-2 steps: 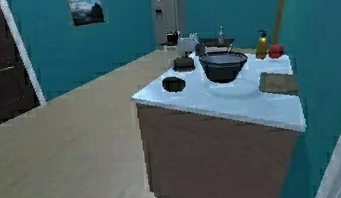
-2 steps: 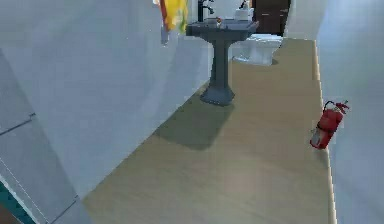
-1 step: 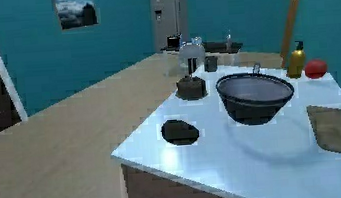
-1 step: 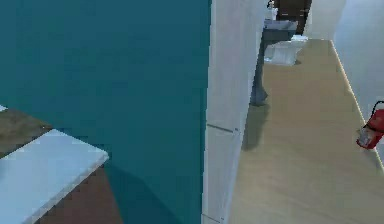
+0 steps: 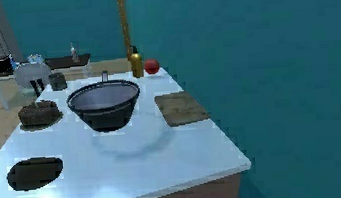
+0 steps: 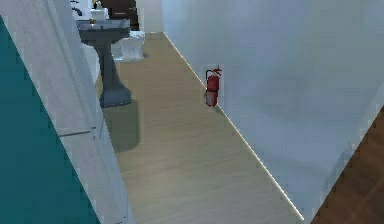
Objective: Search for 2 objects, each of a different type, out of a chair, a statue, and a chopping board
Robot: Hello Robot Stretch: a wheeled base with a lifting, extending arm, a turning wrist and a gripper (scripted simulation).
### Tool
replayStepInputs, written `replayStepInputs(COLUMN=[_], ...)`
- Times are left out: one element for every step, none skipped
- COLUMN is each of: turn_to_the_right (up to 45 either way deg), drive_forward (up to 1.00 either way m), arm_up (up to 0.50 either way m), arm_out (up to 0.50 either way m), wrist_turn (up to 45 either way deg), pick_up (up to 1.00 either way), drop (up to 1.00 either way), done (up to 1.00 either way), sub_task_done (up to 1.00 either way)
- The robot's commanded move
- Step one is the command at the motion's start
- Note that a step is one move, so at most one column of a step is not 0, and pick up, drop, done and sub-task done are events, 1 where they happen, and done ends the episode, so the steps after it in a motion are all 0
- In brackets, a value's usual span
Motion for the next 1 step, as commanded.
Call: replayStepInputs(turn_to_the_right=[0.0], drive_forward=[0.0], arm_up=[0.0], arm_out=[0.0], wrist_turn=[0.0], pick_up=[0.0], drop=[0.0], done=[1.0], sub_task_done=[0.0])
